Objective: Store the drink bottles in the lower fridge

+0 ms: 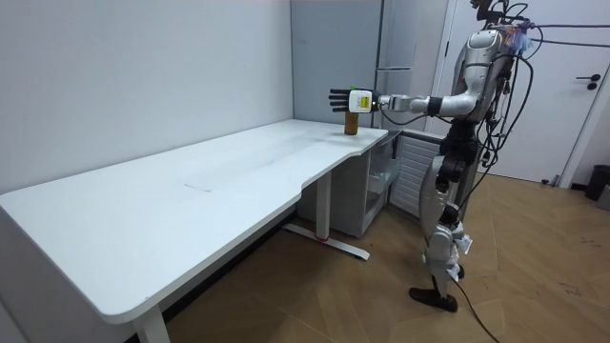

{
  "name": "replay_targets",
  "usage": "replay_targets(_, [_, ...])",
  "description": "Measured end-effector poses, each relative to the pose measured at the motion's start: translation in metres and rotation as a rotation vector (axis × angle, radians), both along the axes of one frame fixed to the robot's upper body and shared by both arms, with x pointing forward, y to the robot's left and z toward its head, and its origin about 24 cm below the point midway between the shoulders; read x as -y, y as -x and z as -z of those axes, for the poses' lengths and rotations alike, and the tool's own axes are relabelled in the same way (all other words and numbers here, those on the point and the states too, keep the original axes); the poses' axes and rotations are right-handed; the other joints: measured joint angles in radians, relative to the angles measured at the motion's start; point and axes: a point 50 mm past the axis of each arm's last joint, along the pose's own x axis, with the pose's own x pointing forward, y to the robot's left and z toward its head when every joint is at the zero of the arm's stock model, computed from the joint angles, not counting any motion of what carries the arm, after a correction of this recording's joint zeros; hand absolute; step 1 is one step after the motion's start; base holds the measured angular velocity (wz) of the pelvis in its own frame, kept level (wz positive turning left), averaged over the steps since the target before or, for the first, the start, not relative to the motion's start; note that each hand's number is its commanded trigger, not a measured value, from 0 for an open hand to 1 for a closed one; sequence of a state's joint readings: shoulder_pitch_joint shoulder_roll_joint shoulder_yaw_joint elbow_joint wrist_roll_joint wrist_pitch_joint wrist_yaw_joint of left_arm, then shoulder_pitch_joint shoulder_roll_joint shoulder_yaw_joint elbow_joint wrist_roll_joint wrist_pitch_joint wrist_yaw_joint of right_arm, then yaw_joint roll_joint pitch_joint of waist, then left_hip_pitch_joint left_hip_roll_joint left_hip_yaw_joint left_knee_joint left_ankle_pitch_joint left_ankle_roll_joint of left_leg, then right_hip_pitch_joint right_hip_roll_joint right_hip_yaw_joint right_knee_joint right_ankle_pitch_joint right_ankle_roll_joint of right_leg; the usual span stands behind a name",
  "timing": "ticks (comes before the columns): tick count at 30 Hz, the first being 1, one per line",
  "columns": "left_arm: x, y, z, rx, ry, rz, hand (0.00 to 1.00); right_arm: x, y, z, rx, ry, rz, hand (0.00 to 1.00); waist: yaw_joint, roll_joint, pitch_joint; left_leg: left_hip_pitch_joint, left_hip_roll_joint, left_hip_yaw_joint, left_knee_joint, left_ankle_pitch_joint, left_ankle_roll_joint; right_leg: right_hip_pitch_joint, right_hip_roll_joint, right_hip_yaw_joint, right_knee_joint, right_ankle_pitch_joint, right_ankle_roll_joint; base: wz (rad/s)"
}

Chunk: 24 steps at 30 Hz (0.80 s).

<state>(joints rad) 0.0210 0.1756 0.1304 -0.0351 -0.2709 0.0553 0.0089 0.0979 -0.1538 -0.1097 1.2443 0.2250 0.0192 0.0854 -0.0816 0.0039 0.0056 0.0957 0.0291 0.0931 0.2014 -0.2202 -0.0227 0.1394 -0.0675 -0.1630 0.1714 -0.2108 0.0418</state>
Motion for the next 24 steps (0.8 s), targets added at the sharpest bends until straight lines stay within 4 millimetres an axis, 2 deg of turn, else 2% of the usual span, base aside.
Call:
replay_targets(7, [0.010, -0.016, -0.014, 0.046, 0.000, 0.042, 0.00, 0.003, 0.000, -0.001, -0.005, 0.011, -0.004, 0.00, -0.006, 0.013, 0.0003, 0.005, 0.000, 0.003, 0.000, 0.000, 0.000, -0.001, 0.000, 0.012, -0.001, 0.000, 0.000, -0.02])
replay_targets(12, [0.010, -0.017, -0.005, 0.007, 0.010, 0.048, 0.00, 0.005, -0.003, -0.002, 0.002, 0.023, -0.005, 0.00, -0.031, 0.022, 0.0019, 0.006, 0.001, 0.007, -0.001, 0.000, 0.000, -0.003, 0.001, 0.015, -0.001, 0.000, 0.000, -0.01])
replay_targets(19, [0.004, -0.020, 0.004, -0.041, -0.003, 0.034, 0.00, 0.006, -0.004, -0.002, 0.003, 0.035, -0.004, 0.00, -0.038, 0.020, 0.0039, 0.013, 0.002, 0.017, -0.003, 0.000, 0.000, -0.005, 0.002, 0.023, 0.001, 0.001, 0.000, -0.04])
replay_targets(24, [0.003, -0.036, -0.009, -0.002, -0.024, 0.037, 0.00, 0.007, -0.006, -0.002, -0.002, 0.054, -0.017, 0.00, -0.050, 0.021, 0.0039, 0.010, 0.002, 0.017, -0.003, 0.000, 0.000, -0.009, 0.002, 0.023, 0.002, 0.003, 0.000, 0.00])
